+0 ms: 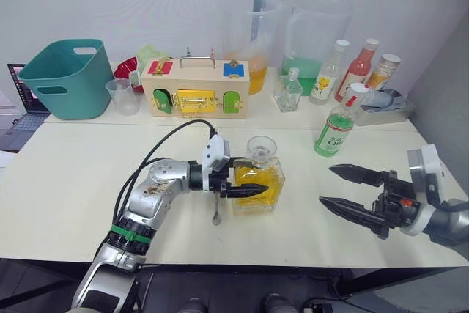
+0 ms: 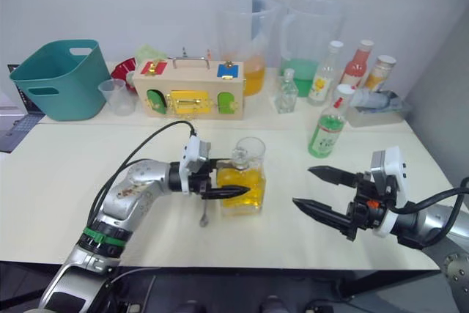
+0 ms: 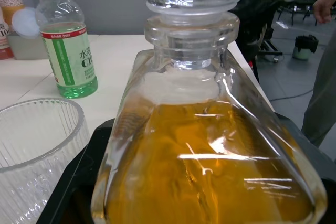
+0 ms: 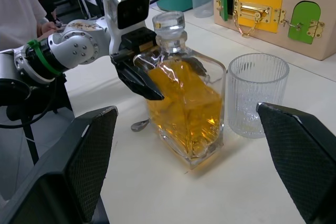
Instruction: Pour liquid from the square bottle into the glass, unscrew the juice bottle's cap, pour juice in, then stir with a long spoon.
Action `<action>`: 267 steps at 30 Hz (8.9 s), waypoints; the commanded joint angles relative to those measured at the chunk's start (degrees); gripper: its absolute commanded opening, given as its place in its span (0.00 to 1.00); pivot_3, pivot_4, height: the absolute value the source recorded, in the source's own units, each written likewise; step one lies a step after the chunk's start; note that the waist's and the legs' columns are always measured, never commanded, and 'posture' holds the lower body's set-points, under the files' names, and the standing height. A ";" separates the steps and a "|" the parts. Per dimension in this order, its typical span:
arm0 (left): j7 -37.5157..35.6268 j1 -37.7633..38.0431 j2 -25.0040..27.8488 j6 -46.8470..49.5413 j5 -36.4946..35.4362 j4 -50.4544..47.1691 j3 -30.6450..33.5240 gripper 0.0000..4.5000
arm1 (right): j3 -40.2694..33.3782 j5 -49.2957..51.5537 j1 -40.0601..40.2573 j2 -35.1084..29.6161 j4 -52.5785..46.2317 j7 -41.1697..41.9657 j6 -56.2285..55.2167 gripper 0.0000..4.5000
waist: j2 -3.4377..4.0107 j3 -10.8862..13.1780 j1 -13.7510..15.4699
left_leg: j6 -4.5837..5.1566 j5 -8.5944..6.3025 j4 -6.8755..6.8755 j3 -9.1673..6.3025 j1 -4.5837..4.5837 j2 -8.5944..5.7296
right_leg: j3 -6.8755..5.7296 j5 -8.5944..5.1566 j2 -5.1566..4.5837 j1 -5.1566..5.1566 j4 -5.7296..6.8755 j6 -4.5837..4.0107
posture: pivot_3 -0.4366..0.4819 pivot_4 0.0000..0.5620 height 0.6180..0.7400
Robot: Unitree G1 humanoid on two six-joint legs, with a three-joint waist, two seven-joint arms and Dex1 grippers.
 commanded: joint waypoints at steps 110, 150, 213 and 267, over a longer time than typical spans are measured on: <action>1.41 4.63 2.39 7.91 1.28 -9.40 -0.74 0.62 | 17.69 -11.18 -40.09 3.33 12.37 -1.32 8.31 0.24 | 0.21 -0.10 0.44 | 0.03 -0.02 0.11 -0.09 0.09 0.02 | -0.07 0.05 0.00 0.08 0.12 -0.07 | 0.48 0.27 1.00; 6.37 5.45 1.06 8.52 1.84 -12.76 -0.26 0.62 | 2.97 -36.57 -20.14 10.64 57.31 -20.43 -23.53 0.35 | 0.83 -0.18 -0.22 | 0.05 -0.02 0.14 0.02 0.69 -0.03 | 0.04 0.07 -0.01 0.88 -0.23 0.00 | 0.48 0.27 1.00; 26.19 5.51 16.52 14.26 -5.41 -10.86 30.28 0.62 | 12.40 -6.72 -20.25 -6.08 12.85 16.79 2.27 1.00 | 0.53 0.49 0.13 | 0.04 -0.02 0.17 -0.07 -0.46 0.02 | -0.07 0.25 -0.01 -0.37 0.01 -0.02 | 0.48 0.27 1.00; 50.95 -24.58 -1.81 -45.36 47.68 32.13 -4.12 0.62 | 12.62 -9.59 -18.34 -1.56 7.30 -0.02 1.54 1.00 | 0.51 0.49 0.17 | 0.21 -0.12 0.86 -0.09 -0.68 -0.10 | -0.05 0.33 -0.04 -0.33 0.15 0.11 | 0.48 0.27 1.00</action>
